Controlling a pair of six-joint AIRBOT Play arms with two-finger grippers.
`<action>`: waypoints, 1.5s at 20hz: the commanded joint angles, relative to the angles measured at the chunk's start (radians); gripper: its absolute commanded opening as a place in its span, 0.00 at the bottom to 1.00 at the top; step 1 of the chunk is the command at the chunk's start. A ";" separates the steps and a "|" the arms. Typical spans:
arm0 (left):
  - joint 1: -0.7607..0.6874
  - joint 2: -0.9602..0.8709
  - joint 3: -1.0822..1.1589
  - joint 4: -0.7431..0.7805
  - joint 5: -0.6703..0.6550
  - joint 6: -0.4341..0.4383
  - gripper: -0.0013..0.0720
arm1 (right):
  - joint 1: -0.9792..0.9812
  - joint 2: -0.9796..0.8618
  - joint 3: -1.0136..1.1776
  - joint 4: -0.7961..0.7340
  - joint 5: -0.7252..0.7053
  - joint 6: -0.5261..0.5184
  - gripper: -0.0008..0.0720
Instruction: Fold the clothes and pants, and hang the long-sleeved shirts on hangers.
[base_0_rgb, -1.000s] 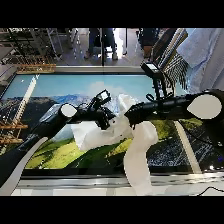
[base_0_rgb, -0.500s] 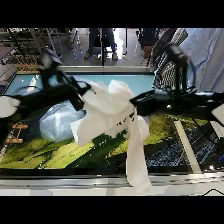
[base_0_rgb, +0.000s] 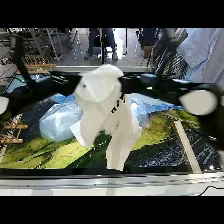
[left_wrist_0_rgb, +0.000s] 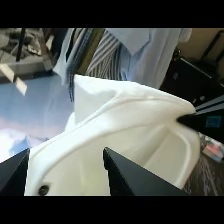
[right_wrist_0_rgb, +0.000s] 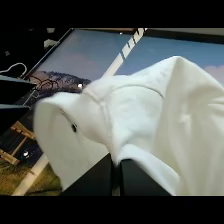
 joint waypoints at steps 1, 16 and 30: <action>0.077 -0.058 0.000 0.228 -0.190 -0.198 0.70 | 0.034 -0.159 0.003 0.006 -0.103 0.037 0.05; 0.947 -0.359 0.029 0.774 -0.283 -0.214 0.83 | 0.034 -0.331 0.003 0.021 -0.098 0.032 0.06; 0.853 -0.584 0.162 0.778 -0.212 -0.249 0.49 | 0.034 -0.331 0.003 0.022 -0.055 0.036 0.06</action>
